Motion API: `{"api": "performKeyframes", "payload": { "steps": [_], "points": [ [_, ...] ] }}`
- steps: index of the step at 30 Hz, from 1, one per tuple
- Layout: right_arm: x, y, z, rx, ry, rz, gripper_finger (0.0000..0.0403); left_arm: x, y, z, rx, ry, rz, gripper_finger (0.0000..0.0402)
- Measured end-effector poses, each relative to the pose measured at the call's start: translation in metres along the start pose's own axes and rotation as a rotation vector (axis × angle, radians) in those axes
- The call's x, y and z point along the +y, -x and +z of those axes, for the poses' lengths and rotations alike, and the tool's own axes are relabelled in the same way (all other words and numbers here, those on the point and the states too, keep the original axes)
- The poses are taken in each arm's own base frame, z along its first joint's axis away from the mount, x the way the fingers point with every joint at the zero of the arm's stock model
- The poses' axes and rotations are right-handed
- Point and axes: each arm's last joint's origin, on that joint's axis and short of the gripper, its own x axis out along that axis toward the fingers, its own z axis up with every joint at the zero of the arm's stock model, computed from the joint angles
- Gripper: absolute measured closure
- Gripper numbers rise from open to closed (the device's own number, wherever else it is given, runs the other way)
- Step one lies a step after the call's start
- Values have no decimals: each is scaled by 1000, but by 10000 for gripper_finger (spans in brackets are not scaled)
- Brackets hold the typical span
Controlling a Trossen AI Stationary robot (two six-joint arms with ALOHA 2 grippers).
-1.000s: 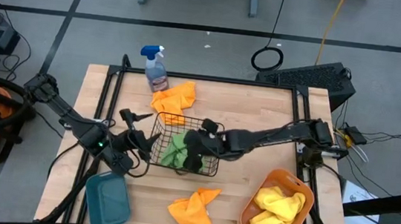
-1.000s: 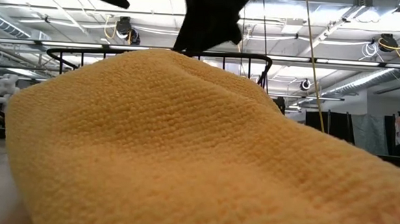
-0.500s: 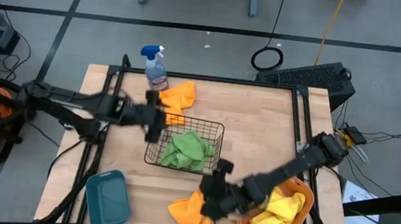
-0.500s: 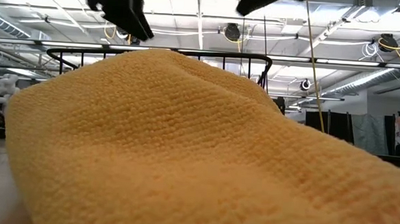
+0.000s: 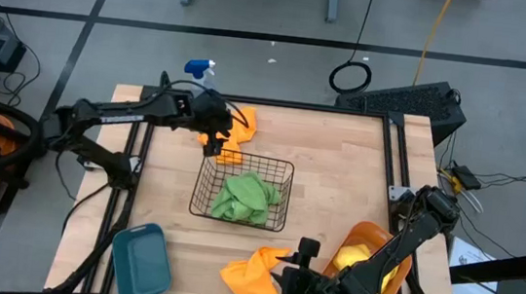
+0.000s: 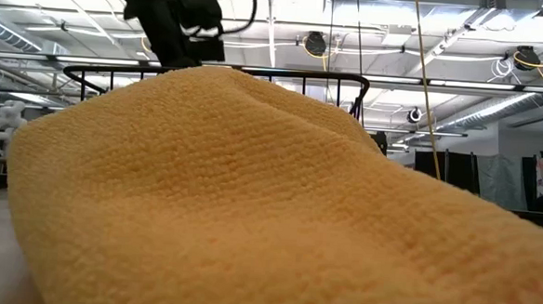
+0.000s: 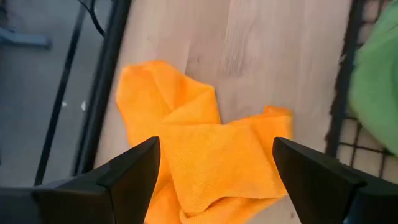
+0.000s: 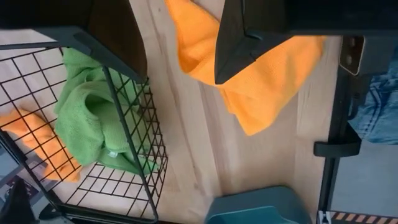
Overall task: Sort microfiber towel by color & place in baskets
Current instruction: Put the top orange microfiber cloth into the blue bin
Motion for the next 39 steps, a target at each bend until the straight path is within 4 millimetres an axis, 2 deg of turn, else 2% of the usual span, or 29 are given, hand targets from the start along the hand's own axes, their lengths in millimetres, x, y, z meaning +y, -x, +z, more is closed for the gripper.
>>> {"api": "performKeyframes", "payload": {
  "steps": [7,14,20,29,39],
  "points": [
    [-1,-1,1,-2,-24,-3,222,17,-28,0,54,195,28,87],
    [-4,-6,4,1,-40,-14,222,16,-45,0,73,418,29,87],
    [-4,-6,4,4,-56,-11,222,21,-62,-6,122,537,36,87],
    [-4,-6,3,1,-57,-10,222,27,-86,-18,195,616,48,87],
    [-4,-15,-10,13,-40,-18,222,25,-105,-22,226,638,38,88]
  ]
}}
